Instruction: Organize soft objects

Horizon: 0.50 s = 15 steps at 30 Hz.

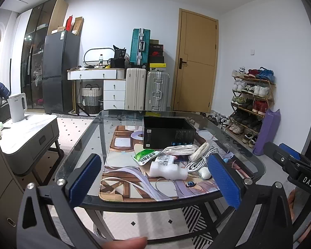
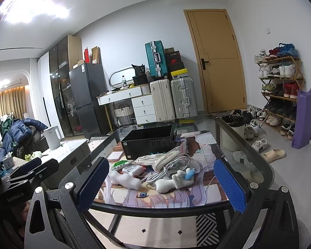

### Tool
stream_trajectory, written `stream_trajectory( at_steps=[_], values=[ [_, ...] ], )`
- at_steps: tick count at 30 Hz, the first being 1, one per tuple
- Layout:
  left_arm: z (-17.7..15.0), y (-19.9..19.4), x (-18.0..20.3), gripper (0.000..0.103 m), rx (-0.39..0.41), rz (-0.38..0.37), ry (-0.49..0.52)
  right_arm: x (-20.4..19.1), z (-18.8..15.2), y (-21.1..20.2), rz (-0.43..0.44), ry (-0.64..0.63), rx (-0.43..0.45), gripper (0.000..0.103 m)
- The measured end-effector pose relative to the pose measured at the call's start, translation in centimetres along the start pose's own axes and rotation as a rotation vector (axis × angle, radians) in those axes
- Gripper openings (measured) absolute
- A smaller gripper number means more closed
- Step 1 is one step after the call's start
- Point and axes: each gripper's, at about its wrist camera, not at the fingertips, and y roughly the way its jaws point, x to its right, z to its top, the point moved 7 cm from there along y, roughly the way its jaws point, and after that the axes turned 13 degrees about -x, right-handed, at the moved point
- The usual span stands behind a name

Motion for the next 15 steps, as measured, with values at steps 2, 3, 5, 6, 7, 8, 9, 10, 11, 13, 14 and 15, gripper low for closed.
stream_trajectory(
  at_steps=[2,3,5,6,7,8,9,10,11,13,14,15],
  values=[
    [0.0,0.05,0.09,0.103,0.0,-0.001,0.001,0.08,-0.04,0.01,0.001,-0.001,0.0,0.103],
    [0.0,0.06,0.07,0.103,-0.001,-0.003,0.001,0.05,-0.06,-0.01,0.002,-0.003,0.0,0.103],
    [-0.03,0.12,0.2,0.103,-0.001,-0.008,0.001,0.11,-0.1,-0.04,0.002,-0.001,0.0,0.103],
    [-0.03,0.2,0.16,0.103,-0.003,-0.011,0.0,0.08,-0.07,0.01,0.002,0.0,-0.001,0.103],
    [-0.03,0.19,0.09,0.103,-0.002,-0.014,-0.002,0.06,-0.09,0.01,0.002,0.001,-0.002,0.103],
    [-0.03,0.2,0.09,0.103,-0.001,-0.016,-0.003,0.05,-0.12,-0.01,0.002,0.002,-0.002,0.103],
    [-0.05,0.21,0.12,0.103,0.003,-0.018,-0.001,0.04,-0.11,0.01,0.002,0.001,-0.001,0.103],
    [-0.06,0.2,0.2,0.103,0.006,-0.02,0.003,0.03,-0.11,0.03,0.002,0.001,-0.002,0.103],
    [-0.08,0.18,0.33,0.103,0.009,-0.022,0.008,0.0,-0.13,0.04,0.003,0.001,-0.004,0.103],
    [-0.15,0.15,0.48,0.103,0.012,-0.022,0.015,0.0,-0.13,-0.02,0.002,0.0,-0.002,0.103],
    [-0.16,0.19,0.52,0.103,0.013,-0.02,0.016,0.03,-0.12,-0.04,0.003,-0.001,0.0,0.103],
    [-0.15,0.21,0.49,0.103,0.012,-0.02,0.016,0.02,-0.11,0.0,0.002,0.0,0.001,0.103]
  ],
)
